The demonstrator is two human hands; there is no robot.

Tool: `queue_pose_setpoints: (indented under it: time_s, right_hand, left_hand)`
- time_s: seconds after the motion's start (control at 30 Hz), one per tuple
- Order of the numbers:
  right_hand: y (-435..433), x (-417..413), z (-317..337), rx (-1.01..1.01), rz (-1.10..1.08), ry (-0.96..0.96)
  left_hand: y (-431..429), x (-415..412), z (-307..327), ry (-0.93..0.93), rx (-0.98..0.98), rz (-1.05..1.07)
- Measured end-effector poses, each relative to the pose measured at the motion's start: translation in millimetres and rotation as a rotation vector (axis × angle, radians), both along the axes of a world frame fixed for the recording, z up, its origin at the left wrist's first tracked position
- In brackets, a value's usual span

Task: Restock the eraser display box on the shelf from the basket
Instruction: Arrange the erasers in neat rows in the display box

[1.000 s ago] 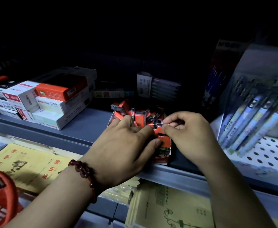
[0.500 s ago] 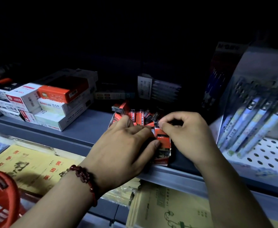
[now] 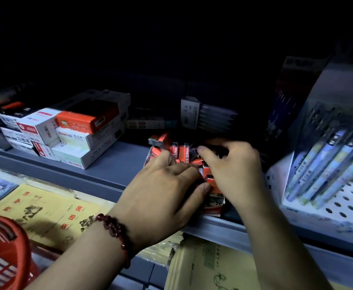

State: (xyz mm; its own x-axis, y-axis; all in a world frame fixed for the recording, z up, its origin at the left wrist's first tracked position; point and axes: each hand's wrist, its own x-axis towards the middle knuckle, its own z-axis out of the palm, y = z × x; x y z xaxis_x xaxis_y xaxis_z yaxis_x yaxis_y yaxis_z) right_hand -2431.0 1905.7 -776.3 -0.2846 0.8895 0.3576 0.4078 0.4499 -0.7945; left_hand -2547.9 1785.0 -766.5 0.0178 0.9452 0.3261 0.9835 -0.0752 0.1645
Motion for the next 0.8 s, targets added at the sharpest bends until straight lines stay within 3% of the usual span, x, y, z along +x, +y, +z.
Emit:
queue_pose_setpoints:
  time_s: [0.33, 0.57, 0.8]
  right_hand:
    - [0.1, 17.2, 9.3, -0.128, -0.155, 0.195]
    - [-2.5, 26.2, 13.9, -0.298, 0.073, 0.334]
    - [-4.7, 27.4, 14.8, -0.306, 0.093, 0.317]
  left_hand:
    - [-0.8, -1.7, 0.0, -0.018, -0.003, -0.011]
    - [-0.3, -2.0, -1.4, -0.006, 0.007, -0.005]
    - [0.2, -2.6, -2.9, -0.028, 0.023, -0.008]
